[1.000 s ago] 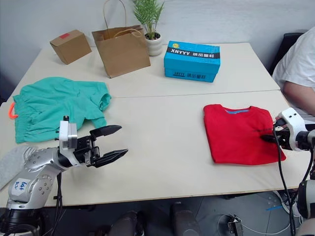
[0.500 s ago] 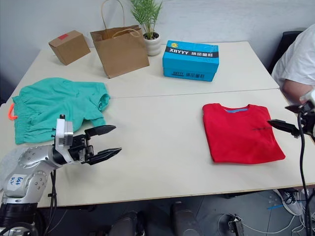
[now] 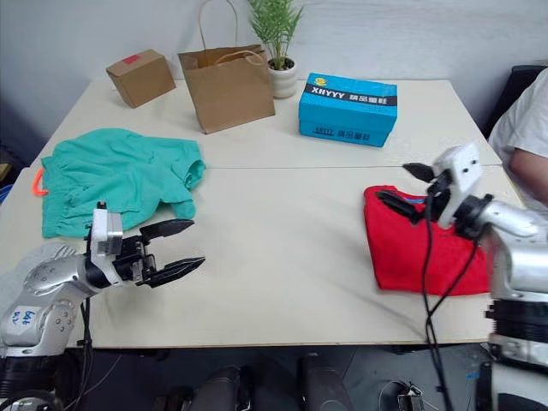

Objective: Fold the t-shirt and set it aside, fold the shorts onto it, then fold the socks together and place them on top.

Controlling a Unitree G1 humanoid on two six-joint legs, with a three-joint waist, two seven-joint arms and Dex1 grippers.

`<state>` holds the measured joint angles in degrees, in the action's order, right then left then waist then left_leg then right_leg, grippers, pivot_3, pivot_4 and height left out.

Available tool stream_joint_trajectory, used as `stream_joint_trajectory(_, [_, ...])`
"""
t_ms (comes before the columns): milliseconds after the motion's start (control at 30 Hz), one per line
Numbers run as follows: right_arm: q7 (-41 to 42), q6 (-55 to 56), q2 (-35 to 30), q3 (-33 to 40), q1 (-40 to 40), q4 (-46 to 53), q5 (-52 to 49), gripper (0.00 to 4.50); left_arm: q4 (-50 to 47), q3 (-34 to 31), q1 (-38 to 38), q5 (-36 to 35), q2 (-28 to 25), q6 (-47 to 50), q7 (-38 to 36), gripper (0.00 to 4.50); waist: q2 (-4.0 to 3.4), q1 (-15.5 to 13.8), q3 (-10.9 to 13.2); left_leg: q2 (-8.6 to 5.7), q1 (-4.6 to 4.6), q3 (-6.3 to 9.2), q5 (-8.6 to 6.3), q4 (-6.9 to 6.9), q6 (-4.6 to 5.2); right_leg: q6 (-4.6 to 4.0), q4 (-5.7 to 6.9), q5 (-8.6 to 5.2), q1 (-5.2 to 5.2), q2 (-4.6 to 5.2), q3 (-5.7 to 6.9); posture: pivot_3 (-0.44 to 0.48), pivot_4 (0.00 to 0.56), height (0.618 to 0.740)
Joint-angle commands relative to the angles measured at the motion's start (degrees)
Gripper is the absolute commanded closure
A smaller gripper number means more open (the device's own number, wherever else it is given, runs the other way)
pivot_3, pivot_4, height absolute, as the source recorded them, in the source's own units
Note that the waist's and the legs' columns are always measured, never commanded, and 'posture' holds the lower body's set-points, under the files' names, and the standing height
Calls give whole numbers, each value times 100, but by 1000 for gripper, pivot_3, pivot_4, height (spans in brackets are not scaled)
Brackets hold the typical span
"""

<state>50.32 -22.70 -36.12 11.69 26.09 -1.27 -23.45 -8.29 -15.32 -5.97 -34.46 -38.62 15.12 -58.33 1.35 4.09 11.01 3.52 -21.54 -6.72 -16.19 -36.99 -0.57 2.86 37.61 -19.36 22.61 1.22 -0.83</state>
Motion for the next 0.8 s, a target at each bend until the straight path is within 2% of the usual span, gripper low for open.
stream_joint_trajectory(33, [-140, 89, 259, -262, -60, 408, -28, 33, -55, -356, 90, 37, -95, -166, 117, 0, -1, -1, 0, 0, -1, -1, 0, 1, 0, -1, 2, 0, 3, 0, -1, 0, 150, 740])
stream_joint_trajectory(233, [-479, 1213, 846, -685, -10, 326, 503, 33, -317, -1188, 882, 17, -114, -179, 510, 0, 5, 48, -2, -1, -2, -11, -10, 5, 5, -1, -6, -1, 5, 8, -3, 0, 150, 740])
stream_joint_trajectory(367, [-515, 1539, 1058, -856, -181, 287, 628, 33, -593, -1681, 1470, -41, 15, -168, 815, 0, 6, 66, -2, -2, -3, -7, -11, 14, 4, -6, -5, -4, 4, 9, 1, 0, 150, 740])
stream_joint_trajectory(500, [-452, 1752, 1126, -1025, -382, 238, 722, 33, -768, -2104, 2071, -31, 210, -228, 1020, 0, 8, 71, -2, -54, -11, 123, 34, 72, 15, -7, -53, -4, -56, 64, 124, 0, 150, 740])
stream_joint_trajectory(667, [-300, 2191, 1150, -988, -613, 221, 661, 33, -720, -2757, 2976, 230, 768, -636, 1462, 0, -4, 58, 3, -113, -36, 266, 95, 110, 24, -14, -101, -10, -109, 150, 295, 0, 150, 740])
stream_joint_trajectory(733, [-265, 2614, 1297, -739, -776, 332, 378, 33, -690, -3022, 3221, 200, 969, -736, 1642, 0, -1, 2, 1, -110, -59, 266, 95, 100, 24, -17, -102, -11, -89, 151, 295, 0, 150, 740])
stream_joint_trajectory(800, [303, 2869, 1046, -575, -1235, 700, 9, 33, -733, -3303, 3762, 216, 1245, -834, 1700, 0, -2, -95, 1, -110, -60, 266, 92, 100, 19, -22, -105, -14, -88, 151, 295, 0, 150, 740])
